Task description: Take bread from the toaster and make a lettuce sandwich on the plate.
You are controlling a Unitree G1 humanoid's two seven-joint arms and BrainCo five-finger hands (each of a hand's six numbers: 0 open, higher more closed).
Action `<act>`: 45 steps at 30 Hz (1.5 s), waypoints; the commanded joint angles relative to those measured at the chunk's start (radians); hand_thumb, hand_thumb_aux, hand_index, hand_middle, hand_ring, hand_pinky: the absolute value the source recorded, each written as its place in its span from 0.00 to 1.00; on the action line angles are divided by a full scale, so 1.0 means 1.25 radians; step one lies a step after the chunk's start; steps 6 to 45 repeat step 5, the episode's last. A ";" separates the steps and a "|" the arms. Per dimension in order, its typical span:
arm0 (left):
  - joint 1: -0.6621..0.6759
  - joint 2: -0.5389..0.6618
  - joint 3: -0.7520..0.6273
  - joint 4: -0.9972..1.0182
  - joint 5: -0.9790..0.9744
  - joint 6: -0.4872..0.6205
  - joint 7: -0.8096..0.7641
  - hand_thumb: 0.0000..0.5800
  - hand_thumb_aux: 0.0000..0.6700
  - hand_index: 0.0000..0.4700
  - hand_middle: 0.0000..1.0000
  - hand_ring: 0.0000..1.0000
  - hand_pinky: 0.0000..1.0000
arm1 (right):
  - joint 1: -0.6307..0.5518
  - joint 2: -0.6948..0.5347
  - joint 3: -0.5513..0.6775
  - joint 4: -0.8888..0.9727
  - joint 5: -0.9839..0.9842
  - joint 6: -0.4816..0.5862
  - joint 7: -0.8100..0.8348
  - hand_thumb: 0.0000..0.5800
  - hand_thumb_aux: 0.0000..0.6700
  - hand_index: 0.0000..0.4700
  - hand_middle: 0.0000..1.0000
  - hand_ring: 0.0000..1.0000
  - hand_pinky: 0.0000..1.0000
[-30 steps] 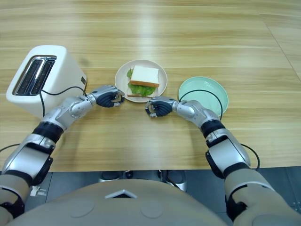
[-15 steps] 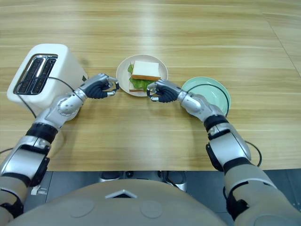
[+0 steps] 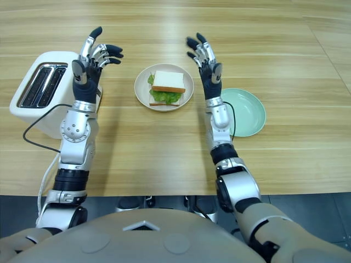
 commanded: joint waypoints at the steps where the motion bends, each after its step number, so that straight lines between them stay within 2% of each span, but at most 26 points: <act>1: 0.030 -0.018 0.030 0.036 0.020 -0.009 0.021 0.00 0.00 0.00 0.00 0.00 0.00 | -0.015 0.007 -0.030 0.023 -0.107 0.076 -0.172 0.00 0.00 0.00 0.00 0.00 0.00; 3: 0.041 -0.022 0.034 0.046 0.031 -0.025 0.022 0.00 0.00 0.00 0.00 0.00 0.00 | -0.017 0.000 -0.027 0.025 -0.196 0.097 -0.295 0.00 0.00 0.00 0.00 0.00 0.00; 5: 0.040 -0.028 0.031 0.061 0.052 -0.046 0.021 0.00 0.00 0.00 0.00 0.00 0.00 | -0.014 0.011 -0.039 0.029 -0.226 0.095 -0.360 0.00 0.00 0.00 0.00 0.00 0.00; 45: 0.040 -0.028 0.031 0.061 0.052 -0.046 0.021 0.00 0.00 0.00 0.00 0.00 0.00 | -0.014 0.011 -0.039 0.029 -0.226 0.095 -0.360 0.00 0.00 0.00 0.00 0.00 0.00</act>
